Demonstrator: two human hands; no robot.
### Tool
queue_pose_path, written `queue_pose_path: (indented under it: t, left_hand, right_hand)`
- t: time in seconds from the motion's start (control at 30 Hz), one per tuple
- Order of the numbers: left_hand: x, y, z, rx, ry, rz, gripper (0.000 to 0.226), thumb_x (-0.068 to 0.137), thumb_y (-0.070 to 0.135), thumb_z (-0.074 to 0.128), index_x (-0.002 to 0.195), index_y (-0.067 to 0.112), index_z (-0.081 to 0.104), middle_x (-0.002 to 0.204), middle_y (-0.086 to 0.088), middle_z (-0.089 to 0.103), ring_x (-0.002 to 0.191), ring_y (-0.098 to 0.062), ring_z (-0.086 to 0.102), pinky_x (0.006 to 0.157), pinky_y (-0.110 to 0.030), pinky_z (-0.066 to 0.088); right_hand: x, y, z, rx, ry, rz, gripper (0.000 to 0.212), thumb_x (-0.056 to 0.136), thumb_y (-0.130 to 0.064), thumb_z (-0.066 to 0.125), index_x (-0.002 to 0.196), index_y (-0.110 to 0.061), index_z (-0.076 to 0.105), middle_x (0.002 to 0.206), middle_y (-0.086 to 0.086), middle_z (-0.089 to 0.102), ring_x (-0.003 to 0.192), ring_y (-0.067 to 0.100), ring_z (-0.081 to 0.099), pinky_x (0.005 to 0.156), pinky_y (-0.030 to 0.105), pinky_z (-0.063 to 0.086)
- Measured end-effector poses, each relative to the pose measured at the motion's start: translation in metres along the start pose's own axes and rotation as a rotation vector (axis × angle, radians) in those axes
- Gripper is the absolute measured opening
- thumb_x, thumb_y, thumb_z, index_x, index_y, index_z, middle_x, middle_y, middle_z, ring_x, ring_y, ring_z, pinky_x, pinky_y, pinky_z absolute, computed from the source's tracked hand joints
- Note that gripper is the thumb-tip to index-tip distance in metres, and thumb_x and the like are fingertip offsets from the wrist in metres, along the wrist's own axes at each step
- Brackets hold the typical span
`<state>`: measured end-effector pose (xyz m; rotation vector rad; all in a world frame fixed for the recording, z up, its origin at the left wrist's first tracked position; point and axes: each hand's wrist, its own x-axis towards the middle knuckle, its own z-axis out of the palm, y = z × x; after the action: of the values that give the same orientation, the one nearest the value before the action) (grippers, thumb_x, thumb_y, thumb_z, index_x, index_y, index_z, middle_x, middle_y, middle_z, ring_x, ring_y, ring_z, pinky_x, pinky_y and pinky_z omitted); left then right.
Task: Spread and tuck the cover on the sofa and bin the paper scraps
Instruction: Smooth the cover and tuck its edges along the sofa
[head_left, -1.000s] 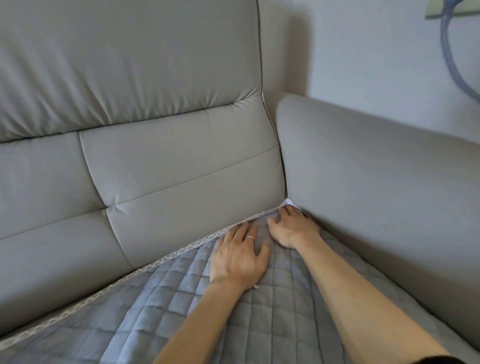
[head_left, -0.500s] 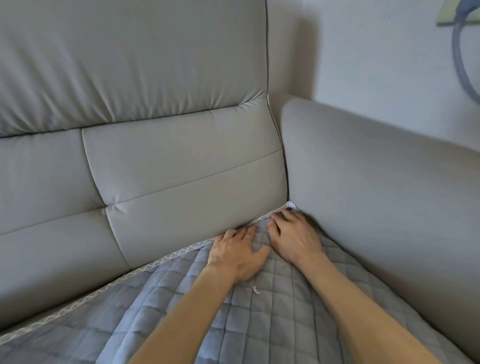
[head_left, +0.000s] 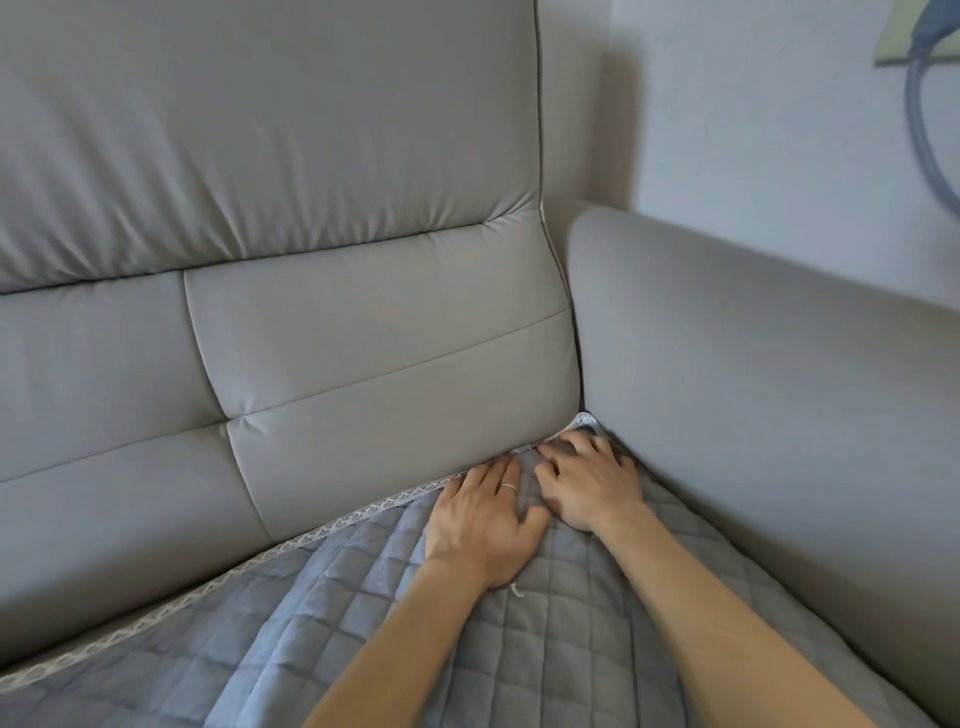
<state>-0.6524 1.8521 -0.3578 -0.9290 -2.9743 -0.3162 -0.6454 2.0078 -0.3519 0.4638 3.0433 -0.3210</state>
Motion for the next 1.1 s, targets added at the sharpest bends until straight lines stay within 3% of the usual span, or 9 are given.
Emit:
queue_pose_path:
  t: [0.13,0.27,0.47,0.53,0.6,0.7,0.8,0.93,1.1]
  left_hand:
    - [-0.001,0.002,-0.011,-0.006,0.072,-0.036,0.089,0.076,0.058,0.008,0.15,0.017,0.036,0.156,0.0,0.035,0.144,-0.014,0.028,0.118,-0.034,0.016]
    - [-0.002,0.008,-0.014,-0.013,0.135,-0.131,0.084,0.076,0.051,0.013,0.143,0.011,0.045,0.148,-0.005,0.046,0.138,-0.019,0.039,0.115,-0.038,0.025]
    - [-0.001,0.003,-0.003,-0.017,0.026,-0.108,0.095,0.071,0.056,0.002,0.149,0.013,0.034,0.155,-0.003,0.036,0.143,-0.017,0.03,0.117,-0.035,0.02]
    - [-0.007,0.002,0.002,-0.003,0.029,-0.107,0.094,0.072,0.056,0.004,0.149,0.013,0.035,0.156,-0.003,0.035,0.143,-0.016,0.029,0.117,-0.034,0.02]
    - [-0.007,0.0,-0.005,-0.008,0.07,-0.12,0.092,0.073,0.055,0.006,0.148,0.013,0.038,0.154,-0.003,0.038,0.143,-0.016,0.032,0.117,-0.033,0.022]
    - [-0.001,0.004,-0.018,-0.025,0.12,-0.113,0.088,0.075,0.054,0.01,0.146,0.012,0.042,0.152,-0.005,0.042,0.141,-0.017,0.036,0.115,-0.034,0.026]
    - [0.007,0.012,-0.024,-0.037,0.148,-0.087,0.084,0.077,0.053,0.017,0.142,0.009,0.049,0.147,-0.007,0.049,0.136,-0.021,0.043,0.112,-0.036,0.031]
    - [0.01,0.015,-0.025,-0.061,0.178,-0.067,0.082,0.078,0.05,0.018,0.138,0.006,0.052,0.143,-0.011,0.052,0.134,-0.024,0.046,0.113,-0.039,0.031]
    - [-0.005,0.012,-0.012,-0.088,0.181,-0.075,0.077,0.08,0.045,0.021,0.136,0.004,0.055,0.141,-0.012,0.054,0.133,-0.024,0.048,0.113,-0.041,0.034]
  right_hand:
    - [-0.006,-0.003,-0.002,0.0,0.178,-0.122,0.041,0.098,-0.05,0.033,0.136,-0.047,0.049,0.142,-0.017,0.041,0.134,0.015,0.032,0.109,0.045,0.031]
    - [0.0,-0.004,-0.018,0.009,0.071,-0.128,0.043,0.096,-0.049,0.032,0.137,-0.051,0.043,0.143,-0.019,0.037,0.136,0.014,0.025,0.11,0.05,0.028]
    - [0.001,-0.009,-0.009,-0.043,-0.075,-0.052,0.047,0.092,-0.048,0.027,0.137,-0.052,0.042,0.142,-0.015,0.035,0.135,0.015,0.023,0.109,0.05,0.026]
    - [-0.01,-0.01,0.008,-0.043,0.1,-0.011,0.053,0.089,-0.048,0.024,0.133,-0.044,0.052,0.144,-0.012,0.041,0.134,0.016,0.031,0.108,0.045,0.03]
    - [-0.011,-0.012,0.005,-0.014,0.234,0.048,0.061,0.089,-0.048,0.026,0.139,-0.024,0.053,0.154,0.002,0.036,0.139,0.02,0.032,0.11,0.041,0.03]
    - [0.002,-0.008,-0.011,0.058,0.121,0.081,0.074,0.095,-0.05,0.028,0.155,-0.008,0.016,0.165,0.003,0.005,0.15,0.017,0.01,0.12,0.035,0.012]
    - [0.012,0.003,-0.022,0.009,0.034,0.087,0.075,0.094,-0.051,0.022,0.156,-0.012,0.008,0.165,0.002,0.002,0.151,0.013,0.001,0.122,0.035,0.004]
    - [0.019,0.001,-0.041,-0.094,-0.069,0.143,0.076,0.093,-0.054,0.017,0.156,-0.012,0.009,0.165,-0.002,0.005,0.15,0.016,0.004,0.118,0.04,0.012]
    - [0.024,-0.013,-0.046,-0.153,-0.169,0.189,0.069,0.094,-0.054,0.016,0.149,-0.017,0.034,0.157,-0.001,0.025,0.143,0.024,0.016,0.111,0.047,0.02]
